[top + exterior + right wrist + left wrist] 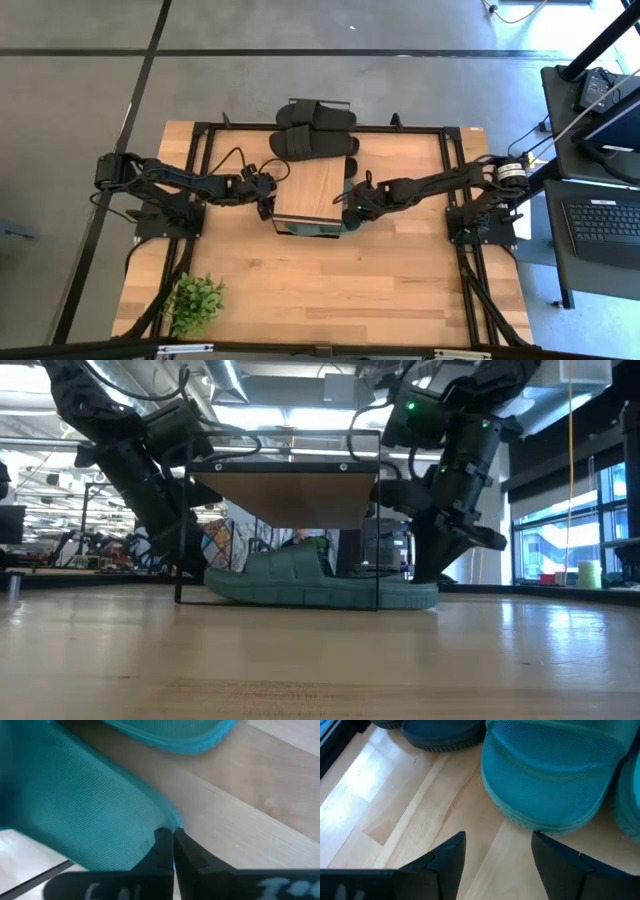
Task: Pick and place slides into the shelf
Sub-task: Put the green slipper under the shelf
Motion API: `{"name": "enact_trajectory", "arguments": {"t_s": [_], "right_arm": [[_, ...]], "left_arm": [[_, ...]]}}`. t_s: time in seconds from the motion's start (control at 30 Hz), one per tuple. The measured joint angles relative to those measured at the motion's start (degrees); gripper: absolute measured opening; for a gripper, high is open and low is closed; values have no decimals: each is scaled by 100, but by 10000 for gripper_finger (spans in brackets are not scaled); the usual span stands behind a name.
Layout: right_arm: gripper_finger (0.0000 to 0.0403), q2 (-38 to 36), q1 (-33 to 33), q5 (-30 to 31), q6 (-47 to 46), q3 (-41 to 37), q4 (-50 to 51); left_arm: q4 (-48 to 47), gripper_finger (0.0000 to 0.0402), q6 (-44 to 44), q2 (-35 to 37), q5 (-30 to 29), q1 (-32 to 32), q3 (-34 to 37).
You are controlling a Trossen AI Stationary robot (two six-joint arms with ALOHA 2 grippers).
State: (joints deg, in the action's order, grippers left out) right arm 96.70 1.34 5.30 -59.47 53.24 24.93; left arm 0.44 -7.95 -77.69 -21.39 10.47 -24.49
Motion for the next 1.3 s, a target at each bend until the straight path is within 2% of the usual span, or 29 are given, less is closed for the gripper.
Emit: {"name": "enact_trajectory", "arguments": {"t_s": [0.27, 0.83, 1.3], "right_arm": [[0, 343, -4, 46, -33, 320, 209], [1, 372, -2, 20, -75, 445, 253], [65, 363, -4, 0, -127, 447, 266]], "left_arm": [[-42, 217, 0, 0, 13, -8, 0], [-63, 217, 0, 2, 11, -8, 0], [-87, 217, -64, 1, 11, -8, 0]]}}
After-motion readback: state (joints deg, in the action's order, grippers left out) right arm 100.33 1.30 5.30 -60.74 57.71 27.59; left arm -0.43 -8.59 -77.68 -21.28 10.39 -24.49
